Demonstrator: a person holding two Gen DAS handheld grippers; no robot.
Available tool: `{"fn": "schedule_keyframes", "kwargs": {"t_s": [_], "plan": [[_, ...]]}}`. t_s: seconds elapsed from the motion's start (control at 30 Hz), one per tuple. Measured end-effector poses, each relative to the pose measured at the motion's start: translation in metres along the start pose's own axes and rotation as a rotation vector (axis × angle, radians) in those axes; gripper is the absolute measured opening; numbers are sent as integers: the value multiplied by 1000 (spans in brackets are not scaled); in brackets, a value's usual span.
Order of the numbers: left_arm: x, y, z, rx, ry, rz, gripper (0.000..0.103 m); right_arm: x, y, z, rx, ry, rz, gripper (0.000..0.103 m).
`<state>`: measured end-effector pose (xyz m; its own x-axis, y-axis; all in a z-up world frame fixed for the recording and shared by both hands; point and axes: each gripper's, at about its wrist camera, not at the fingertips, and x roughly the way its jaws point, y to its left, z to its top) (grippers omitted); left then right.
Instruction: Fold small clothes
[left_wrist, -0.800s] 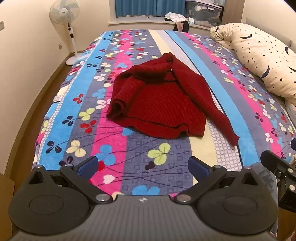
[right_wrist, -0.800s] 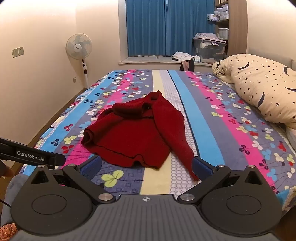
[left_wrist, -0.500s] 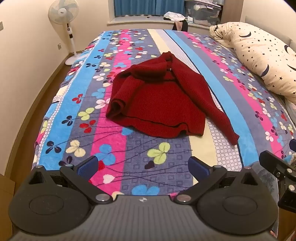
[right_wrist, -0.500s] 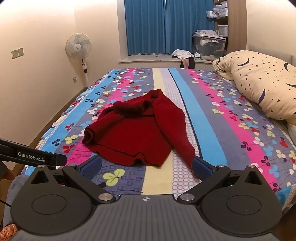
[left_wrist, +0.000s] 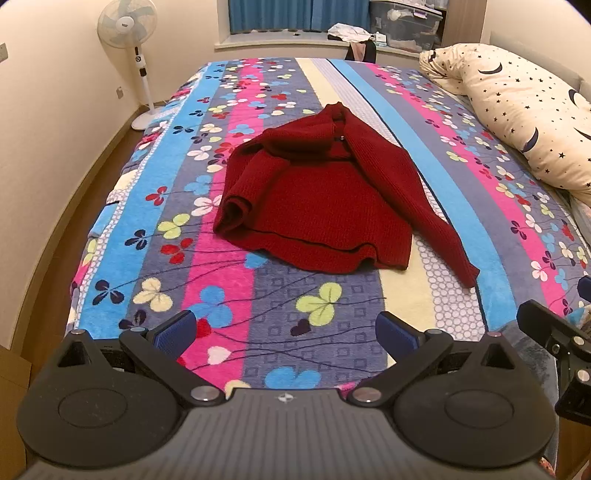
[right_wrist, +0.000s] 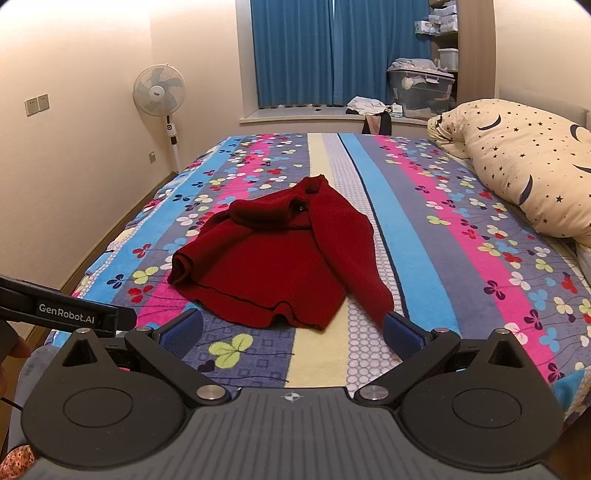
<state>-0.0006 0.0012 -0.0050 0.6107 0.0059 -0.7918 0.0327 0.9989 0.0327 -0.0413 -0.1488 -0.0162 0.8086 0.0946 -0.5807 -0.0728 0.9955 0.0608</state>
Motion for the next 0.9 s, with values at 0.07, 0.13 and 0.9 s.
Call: {"fn": "schedule_keyframes", "kwargs": {"t_s": [0.07,0.13,0.9], "plan": [[0,-1,0,2,1,0,103,0,1,0,0,0,1,102],[0,0,0,2,0,1,103,0,2,0,3,0,1,102],[-5,-3,0,12,-3,5,103,4,-8,-1,45,12,-7,102]]}}
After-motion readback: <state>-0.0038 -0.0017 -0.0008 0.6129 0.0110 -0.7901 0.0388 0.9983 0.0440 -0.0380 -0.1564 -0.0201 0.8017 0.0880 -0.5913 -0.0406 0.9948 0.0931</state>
